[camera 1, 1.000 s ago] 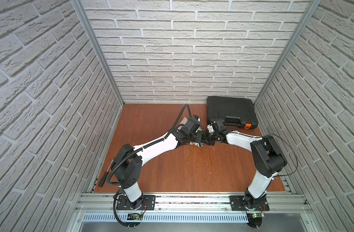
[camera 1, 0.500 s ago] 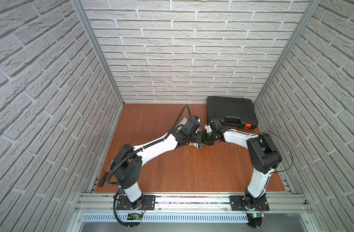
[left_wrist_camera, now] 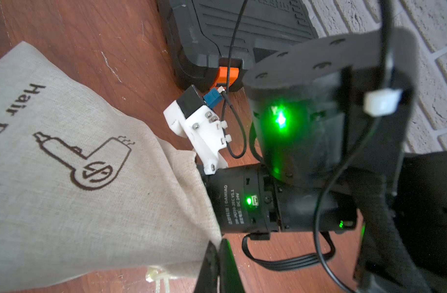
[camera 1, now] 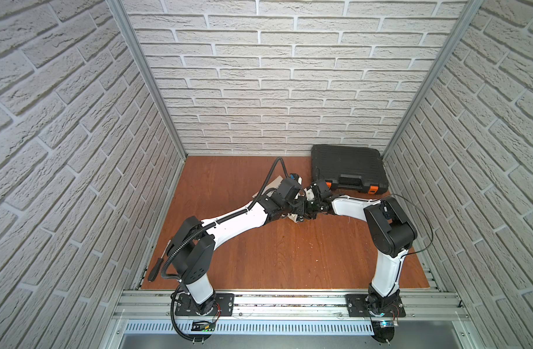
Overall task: Pack away hair dryers
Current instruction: Place the hair dryer in the drawstring bag.
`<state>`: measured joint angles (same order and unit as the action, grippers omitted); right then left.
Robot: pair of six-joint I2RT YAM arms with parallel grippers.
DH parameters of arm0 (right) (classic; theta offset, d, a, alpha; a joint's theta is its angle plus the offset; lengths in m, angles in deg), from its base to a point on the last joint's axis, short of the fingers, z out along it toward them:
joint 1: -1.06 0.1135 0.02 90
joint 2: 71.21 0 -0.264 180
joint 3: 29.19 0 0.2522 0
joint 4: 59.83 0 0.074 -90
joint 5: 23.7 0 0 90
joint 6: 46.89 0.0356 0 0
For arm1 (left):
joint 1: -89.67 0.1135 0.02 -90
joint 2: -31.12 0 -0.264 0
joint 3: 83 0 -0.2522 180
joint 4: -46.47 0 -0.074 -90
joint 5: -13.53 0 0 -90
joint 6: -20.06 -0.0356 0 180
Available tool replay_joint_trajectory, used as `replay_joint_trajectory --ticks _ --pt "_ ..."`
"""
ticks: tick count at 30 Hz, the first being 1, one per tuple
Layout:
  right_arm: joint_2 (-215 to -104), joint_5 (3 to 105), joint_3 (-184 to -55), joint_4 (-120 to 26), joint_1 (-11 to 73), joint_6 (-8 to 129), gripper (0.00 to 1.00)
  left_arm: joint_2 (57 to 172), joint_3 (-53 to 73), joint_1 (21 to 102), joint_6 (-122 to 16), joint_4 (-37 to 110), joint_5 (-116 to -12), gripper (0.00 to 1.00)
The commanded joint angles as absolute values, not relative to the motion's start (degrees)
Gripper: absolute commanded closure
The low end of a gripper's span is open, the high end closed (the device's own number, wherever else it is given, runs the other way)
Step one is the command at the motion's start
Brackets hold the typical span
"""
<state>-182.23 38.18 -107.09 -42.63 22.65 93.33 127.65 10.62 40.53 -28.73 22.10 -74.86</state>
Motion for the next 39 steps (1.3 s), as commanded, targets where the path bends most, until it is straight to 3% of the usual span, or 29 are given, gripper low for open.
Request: replay_joint_trajectory --ticks 1,12,20,39 --pt "-182.8 36.6 -105.8 -49.3 22.7 96.5 0.69 124.8 11.7 40.6 -28.3 27.4 -73.1 1.0" --pt "-178.3 36.3 -106.3 -45.5 19.9 97.3 0.77 122.1 14.4 42.3 -31.6 20.1 -75.3 1.0" --pt "-178.3 35.1 -109.9 -43.4 17.0 101.1 0.81 126.3 12.0 38.5 -33.9 16.9 -73.6 1.0" --pt "-179.2 45.4 -107.6 -49.6 19.4 109.3 0.84 130.7 8.1 37.3 -27.3 26.3 -70.0 1.0"
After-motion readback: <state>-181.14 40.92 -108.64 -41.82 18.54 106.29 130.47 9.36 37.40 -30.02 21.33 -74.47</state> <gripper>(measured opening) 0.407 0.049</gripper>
